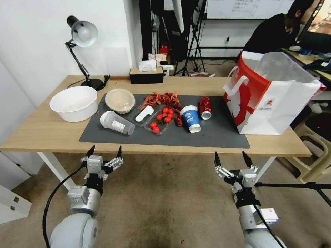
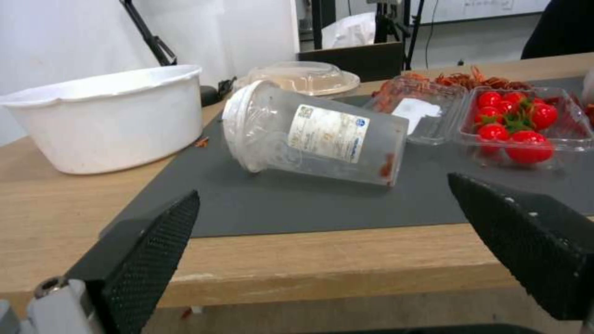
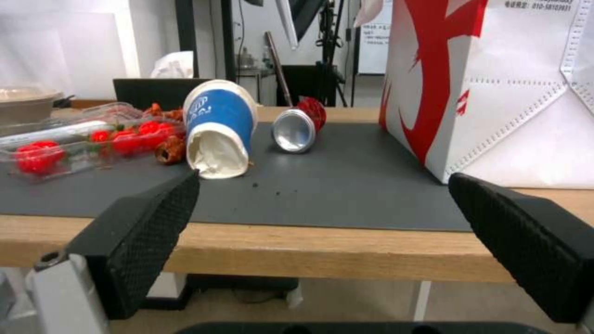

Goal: Pick up the trash from the table and place it into the takeout bag.

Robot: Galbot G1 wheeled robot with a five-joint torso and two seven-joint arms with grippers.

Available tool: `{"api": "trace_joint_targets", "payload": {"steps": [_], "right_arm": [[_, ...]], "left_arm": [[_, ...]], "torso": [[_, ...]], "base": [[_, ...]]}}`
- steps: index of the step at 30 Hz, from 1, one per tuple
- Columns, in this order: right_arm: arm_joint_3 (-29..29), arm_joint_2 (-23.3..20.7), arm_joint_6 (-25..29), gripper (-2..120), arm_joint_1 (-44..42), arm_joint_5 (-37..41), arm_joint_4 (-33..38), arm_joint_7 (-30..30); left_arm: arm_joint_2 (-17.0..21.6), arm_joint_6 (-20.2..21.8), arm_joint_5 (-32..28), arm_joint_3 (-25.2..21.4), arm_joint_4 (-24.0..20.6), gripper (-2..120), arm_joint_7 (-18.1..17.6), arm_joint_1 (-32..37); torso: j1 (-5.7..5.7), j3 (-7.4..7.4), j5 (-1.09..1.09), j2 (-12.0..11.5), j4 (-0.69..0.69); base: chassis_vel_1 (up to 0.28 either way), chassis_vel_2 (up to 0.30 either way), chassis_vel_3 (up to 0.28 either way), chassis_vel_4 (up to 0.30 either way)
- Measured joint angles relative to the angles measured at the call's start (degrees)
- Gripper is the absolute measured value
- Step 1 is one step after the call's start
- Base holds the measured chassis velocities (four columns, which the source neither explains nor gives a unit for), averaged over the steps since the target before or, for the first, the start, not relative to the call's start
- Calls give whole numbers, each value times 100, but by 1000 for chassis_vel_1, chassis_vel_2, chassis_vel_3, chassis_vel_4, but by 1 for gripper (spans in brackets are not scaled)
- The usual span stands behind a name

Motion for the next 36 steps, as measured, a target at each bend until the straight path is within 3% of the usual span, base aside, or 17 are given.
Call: {"api": "trace_joint_targets", "payload": {"steps": [11,19,26,36], "right_arm": [[-163,-84,-480,100,527,375,140,119],[-562,-359,-1286,100,1727,1507,42,229],[-1232,-574,-2065,100,3172,2585,-540,532],[-1940,-484,-2528,100,4147,3113,-1125,962]], "left_arm": [[-13,-18,2,-4,-2,100,-1,5],[-14,-30,5,-28,-28,100,-1,19],[-34,-48,26,-78,-59,100,-3,21],[-71,-90,46,-124,-66,100,-8,43]], "torso": [[0,0,-1,0,-1],[0,1,0,0,0],[1,1,-1,-1,0],[1,1,0,-1,0]], "base": [[0,0,0,0],[0,0,0,0],[0,0,0,0],[0,0,0,0]]}}
